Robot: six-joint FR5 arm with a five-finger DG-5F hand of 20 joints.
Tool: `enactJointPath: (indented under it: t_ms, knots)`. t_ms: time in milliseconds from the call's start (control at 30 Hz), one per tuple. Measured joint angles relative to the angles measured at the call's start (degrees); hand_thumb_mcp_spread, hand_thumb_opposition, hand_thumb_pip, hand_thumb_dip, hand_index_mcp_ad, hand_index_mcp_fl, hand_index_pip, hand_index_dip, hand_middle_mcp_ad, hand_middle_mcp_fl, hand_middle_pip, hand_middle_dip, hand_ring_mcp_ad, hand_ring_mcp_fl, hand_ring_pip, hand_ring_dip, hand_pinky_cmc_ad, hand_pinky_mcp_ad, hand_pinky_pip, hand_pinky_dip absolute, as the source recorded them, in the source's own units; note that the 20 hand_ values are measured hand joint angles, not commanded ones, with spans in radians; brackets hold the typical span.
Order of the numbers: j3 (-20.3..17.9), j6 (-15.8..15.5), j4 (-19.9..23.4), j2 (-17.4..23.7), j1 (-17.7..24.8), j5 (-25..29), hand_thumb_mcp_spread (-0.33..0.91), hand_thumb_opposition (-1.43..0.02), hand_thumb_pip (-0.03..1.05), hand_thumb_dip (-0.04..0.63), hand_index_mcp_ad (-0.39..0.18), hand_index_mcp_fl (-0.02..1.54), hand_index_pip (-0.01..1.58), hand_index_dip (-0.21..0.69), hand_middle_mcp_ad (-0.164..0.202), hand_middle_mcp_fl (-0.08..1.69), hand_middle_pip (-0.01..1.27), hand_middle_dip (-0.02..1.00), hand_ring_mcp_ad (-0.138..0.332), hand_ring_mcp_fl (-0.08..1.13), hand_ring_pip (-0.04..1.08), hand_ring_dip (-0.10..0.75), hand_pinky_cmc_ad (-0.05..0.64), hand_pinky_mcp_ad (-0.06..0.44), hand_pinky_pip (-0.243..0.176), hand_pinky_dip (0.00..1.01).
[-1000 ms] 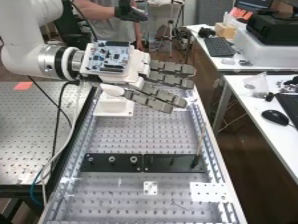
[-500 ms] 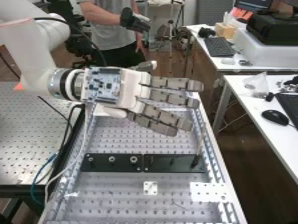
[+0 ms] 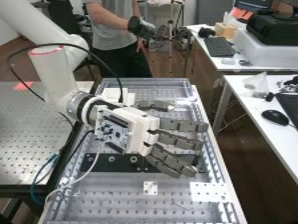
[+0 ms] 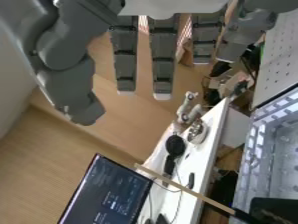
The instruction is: Grab the chopstick and place it in the clear container
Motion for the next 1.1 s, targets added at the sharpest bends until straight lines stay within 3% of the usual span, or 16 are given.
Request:
enactJointPath:
  t_ms: [233, 267, 700, 833, 900, 1100]
  knots:
    - [3.3, 3.2, -2.5, -2.9, 0.2, 0.5, 0.32, -0.78, 0.87, 0.328, -0.108, 0.33, 0.66, 0.080, 0.091, 0.46, 0.17, 0.51, 0.194, 0.08, 0.10, 0.145, 0.237, 0.201, -0.141, 0.23]
    - [3.8, 3.8, -2.9, -3.4, 0.2, 0.6, 0.32, -0.79, 0.87, 0.328, -0.134, 0.31, 0.71, 0.075, 0.093, 0.46, 0.18, 0.51, 0.195, 0.09, 0.10, 0.143, 0.227, 0.201, -0.141, 0.23]
    - [7.7, 6.5, -5.6, -6.6, 0.5, 0.6, 0.36, -0.80, 0.83, 0.339, -0.152, 0.29, 0.84, 0.038, 0.093, 0.54, 0.32, 0.53, 0.166, 0.18, 0.10, 0.202, 0.227, 0.202, -0.141, 0.19]
    - [8.8, 6.7, -6.8, -7.4, 0.7, 0.8, 0.38, -0.80, 0.82, 0.339, -0.154, 0.14, 0.92, 0.042, 0.091, 0.54, 0.38, 0.53, 0.162, 0.20, 0.10, 0.215, 0.211, 0.202, -0.140, 0.18]
    - [9.2, 6.6, -7.1, -7.7, 0.7, 1.1, 0.39, -0.80, 0.82, 0.339, -0.154, 0.13, 0.95, 0.042, 0.094, 0.54, 0.42, 0.54, 0.145, 0.21, 0.10, 0.227, 0.209, 0.202, -0.140, 0.18]
    - [10.7, 6.2, -8.7, -8.5, 0.9, 1.0, 0.40, -0.80, 0.77, 0.340, -0.154, 0.06, 1.10, 0.042, 0.091, 0.52, 0.48, 0.57, 0.152, 0.23, 0.10, 0.276, 0.199, 0.199, -0.141, 0.18]
